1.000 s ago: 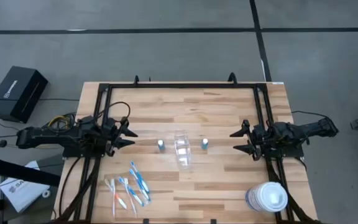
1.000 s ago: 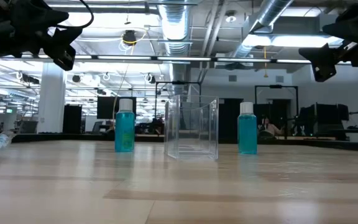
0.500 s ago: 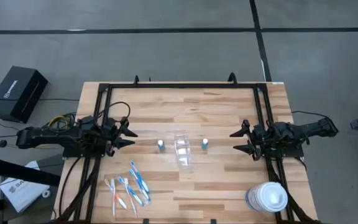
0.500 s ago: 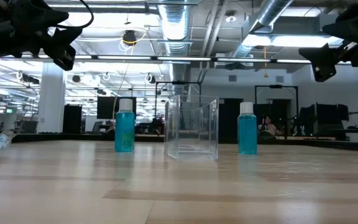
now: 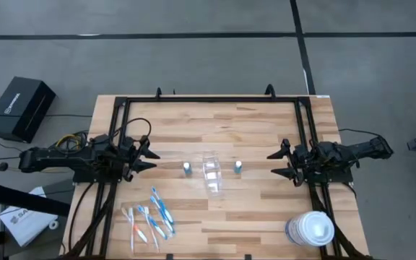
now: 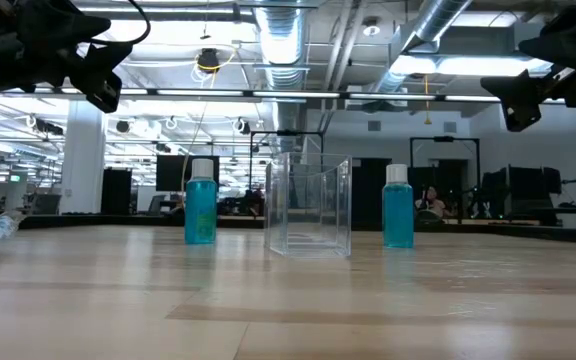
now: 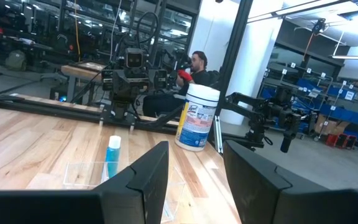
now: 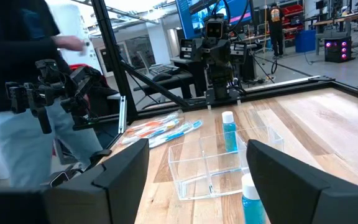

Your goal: Pick & Place toothbrushing station

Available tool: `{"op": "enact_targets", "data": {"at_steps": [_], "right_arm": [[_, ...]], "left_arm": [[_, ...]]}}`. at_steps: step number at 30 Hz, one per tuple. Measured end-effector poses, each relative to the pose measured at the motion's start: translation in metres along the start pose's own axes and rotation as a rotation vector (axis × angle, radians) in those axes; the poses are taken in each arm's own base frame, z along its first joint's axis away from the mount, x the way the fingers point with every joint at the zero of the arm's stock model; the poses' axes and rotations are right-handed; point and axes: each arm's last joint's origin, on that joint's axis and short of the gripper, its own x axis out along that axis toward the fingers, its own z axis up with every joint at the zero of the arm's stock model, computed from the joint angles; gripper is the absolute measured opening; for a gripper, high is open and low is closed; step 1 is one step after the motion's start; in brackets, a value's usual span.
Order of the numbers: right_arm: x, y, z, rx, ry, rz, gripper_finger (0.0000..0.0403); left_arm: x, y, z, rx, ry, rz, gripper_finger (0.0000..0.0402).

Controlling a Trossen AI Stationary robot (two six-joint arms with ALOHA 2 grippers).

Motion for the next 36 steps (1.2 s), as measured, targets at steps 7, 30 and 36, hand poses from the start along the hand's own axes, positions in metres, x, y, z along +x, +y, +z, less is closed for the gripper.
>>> {"op": "enact_targets", "data": {"at_steps": [7,30,36], "right_arm": [[0.0000,0.0000,0.0001,0.000,0.000,0.000,0.0260],[0.0000,0.0000,0.0001,0.000,0.000,0.000,0.0260],[0.0000,0.0000,0.0001,0.000,0.000,0.000,0.0260]], "left_arm": [[0.0000,-0.0001,0.0003,0.001,-0.002,-0.001,0.0149],[-0.0001,-0.0010,0.0031,0.010,-0.031,-0.009,0.0149],[-0.0003,-0.0005,0.0068,0.042,-0.079,0.033,0.0149]]}}
